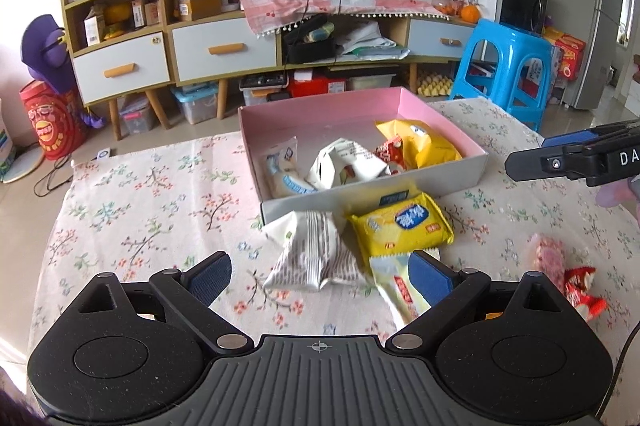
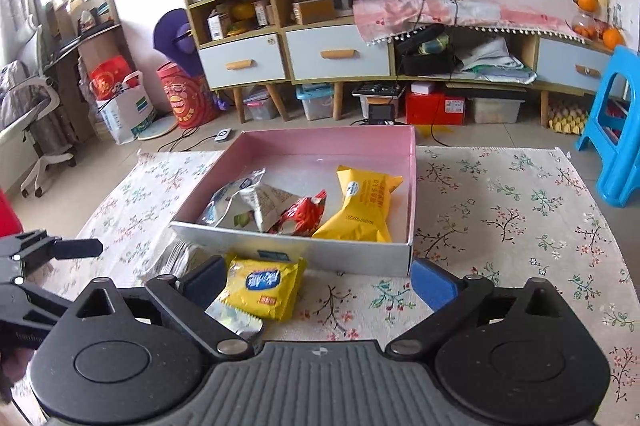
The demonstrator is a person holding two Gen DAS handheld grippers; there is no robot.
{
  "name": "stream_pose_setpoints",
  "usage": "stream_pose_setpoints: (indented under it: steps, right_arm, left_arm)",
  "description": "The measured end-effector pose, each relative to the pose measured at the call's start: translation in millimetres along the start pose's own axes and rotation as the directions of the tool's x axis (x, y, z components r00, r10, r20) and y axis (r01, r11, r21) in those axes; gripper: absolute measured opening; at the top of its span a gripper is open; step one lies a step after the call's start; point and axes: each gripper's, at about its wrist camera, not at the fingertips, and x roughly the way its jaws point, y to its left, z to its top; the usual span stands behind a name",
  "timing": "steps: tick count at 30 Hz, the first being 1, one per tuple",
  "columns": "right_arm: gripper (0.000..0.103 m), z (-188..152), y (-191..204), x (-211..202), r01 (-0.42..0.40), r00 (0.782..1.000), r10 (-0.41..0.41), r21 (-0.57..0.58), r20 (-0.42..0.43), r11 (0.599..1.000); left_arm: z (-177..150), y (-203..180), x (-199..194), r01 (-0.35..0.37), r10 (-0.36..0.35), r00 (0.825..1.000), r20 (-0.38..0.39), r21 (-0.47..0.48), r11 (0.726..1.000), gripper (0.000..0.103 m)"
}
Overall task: Organize snacks
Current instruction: 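Move both open tools back over the snack pile, then reach left tool to yellow waffle sandwich packet while right tool reaches pink pastry packet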
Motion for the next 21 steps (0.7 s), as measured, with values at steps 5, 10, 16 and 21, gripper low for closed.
stream_pose_setpoints:
  steps: [5,10,16,21]
  right_arm:
    - [0.09,-12,3,-3,-0.016,1.0,0.016,-0.035,-0.015,0.999]
    - [0.09,-29,5,-6,-0.005,0.999,0.002,-0.068,-0.042,0.998]
    - [0.09,-46,5,-13,-0.009,0.997,0.003,-0.077,-0.072,0.997]
    - [0.09,-61,7,-14,-0.014,0.993,0.002,-0.105,-0.119,0.994]
  left_arm:
    - [-12,6,-9,-0.001,0.001,1.0,-0.013,-0.003,1.0,0.096]
    - [-25,12,-16,-0.007,0.006,0.999,-0.036,-0.007,1.0,0.096]
    - [-40,15,-27,-0.015,0.015,0.998,-0.065,0.003,1.0,0.096]
    - [-52,20,-28,-0.047,0.038,0.989,-0.145,-0.061,0.997,0.096]
